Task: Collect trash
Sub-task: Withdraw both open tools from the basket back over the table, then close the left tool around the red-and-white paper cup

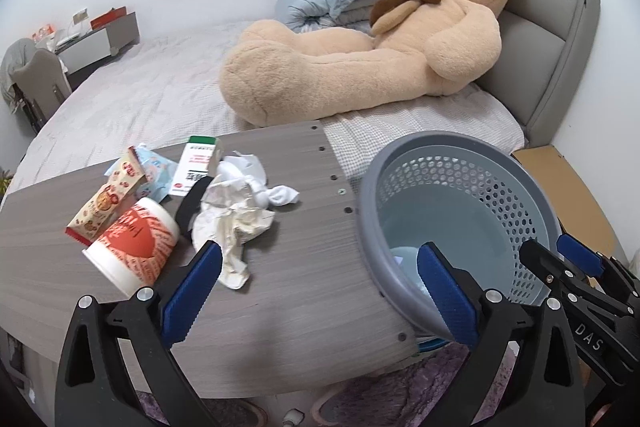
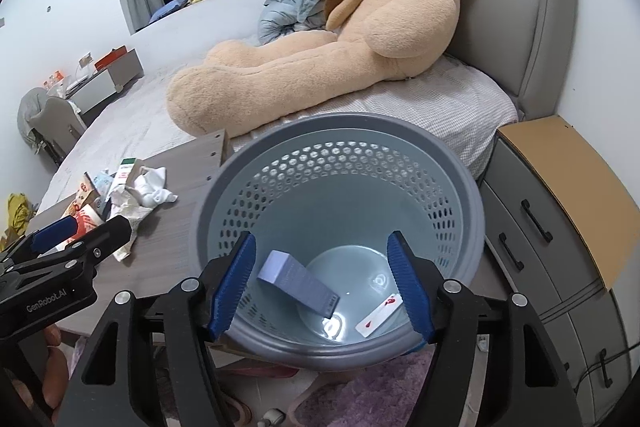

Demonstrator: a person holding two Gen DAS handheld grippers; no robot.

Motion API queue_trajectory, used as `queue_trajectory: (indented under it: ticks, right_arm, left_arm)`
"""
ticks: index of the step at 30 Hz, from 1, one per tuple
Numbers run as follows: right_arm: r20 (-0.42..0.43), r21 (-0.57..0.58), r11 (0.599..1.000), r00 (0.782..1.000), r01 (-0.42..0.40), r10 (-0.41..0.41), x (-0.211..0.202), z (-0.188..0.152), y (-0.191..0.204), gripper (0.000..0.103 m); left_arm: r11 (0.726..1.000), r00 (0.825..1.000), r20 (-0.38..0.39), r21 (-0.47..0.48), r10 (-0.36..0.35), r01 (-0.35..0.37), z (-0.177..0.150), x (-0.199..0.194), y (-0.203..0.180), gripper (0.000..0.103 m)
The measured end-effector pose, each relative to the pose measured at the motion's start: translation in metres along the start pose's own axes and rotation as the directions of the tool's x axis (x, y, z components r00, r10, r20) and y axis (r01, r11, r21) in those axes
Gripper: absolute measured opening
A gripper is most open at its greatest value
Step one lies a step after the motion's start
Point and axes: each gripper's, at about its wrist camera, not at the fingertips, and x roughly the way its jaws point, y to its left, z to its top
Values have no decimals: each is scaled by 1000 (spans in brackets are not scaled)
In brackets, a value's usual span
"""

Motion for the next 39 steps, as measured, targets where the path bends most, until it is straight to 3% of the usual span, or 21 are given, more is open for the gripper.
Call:
queue_trajectory:
  ticks: [15, 21, 25, 39]
  right_arm:
    - [-19, -118, 989, 996, -92, 91, -6, -19, 79, 66]
    - [-22, -154, 979, 991, -135, 133, -5, -23, 106, 72]
    - [-31, -169, 974, 989, -150, 147, 1, -24, 121, 77]
    - [-77, -163, 974, 987, -155, 144, 30, -26, 137, 79]
  left_arm:
    - [983, 988, 25, -108, 154, -151, -22, -25, 92, 96]
    - [971, 982, 10, -150, 187, -184, -25, -30, 131, 96]
    - [970, 981, 3, -150, 192, -190, -27, -30, 146, 96]
    - [986, 990, -73, -104, 122, -129, -20, 7, 158, 96]
